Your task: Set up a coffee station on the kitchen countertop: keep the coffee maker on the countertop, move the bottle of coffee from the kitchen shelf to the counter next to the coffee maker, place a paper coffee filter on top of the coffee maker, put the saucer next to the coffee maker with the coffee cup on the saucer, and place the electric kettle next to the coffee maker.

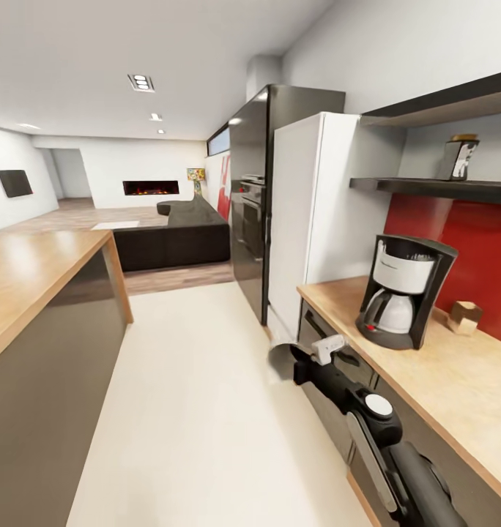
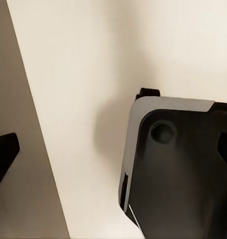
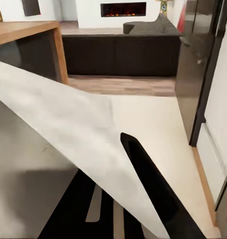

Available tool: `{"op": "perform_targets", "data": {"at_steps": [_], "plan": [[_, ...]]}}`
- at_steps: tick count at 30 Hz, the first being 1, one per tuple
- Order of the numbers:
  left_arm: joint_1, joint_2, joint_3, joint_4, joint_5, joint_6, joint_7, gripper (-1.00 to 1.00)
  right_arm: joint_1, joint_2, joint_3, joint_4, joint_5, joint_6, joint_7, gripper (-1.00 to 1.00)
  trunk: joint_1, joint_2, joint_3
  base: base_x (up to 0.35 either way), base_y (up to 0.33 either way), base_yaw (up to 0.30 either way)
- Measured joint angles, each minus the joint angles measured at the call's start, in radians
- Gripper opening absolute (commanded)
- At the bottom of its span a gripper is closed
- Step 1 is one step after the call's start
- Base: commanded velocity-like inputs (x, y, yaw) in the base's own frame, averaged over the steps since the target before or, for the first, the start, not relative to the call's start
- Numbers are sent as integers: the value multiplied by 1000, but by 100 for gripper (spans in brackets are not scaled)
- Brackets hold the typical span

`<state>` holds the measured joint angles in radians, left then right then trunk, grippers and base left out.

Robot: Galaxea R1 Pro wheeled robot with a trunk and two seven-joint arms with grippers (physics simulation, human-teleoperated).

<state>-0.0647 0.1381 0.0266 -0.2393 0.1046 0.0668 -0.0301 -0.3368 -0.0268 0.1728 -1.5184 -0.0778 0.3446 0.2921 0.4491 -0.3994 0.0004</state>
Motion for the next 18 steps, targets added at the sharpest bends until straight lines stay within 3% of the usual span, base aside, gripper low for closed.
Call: {"op": "perform_targets", "data": {"at_steps": [3, 18], "plan": [[0, 0, 0, 0, 0, 0, 0, 100, 0, 1, 4, 1, 0, 0, 36, -100, 0, 0, 0, 338, 137, 0], [0, 0, 0, 0, 0, -1, 0, 100, 0, 1, 8, 1, 0, -2, 87, -100, 0, 0, 0, 338, 138, 0]]}}
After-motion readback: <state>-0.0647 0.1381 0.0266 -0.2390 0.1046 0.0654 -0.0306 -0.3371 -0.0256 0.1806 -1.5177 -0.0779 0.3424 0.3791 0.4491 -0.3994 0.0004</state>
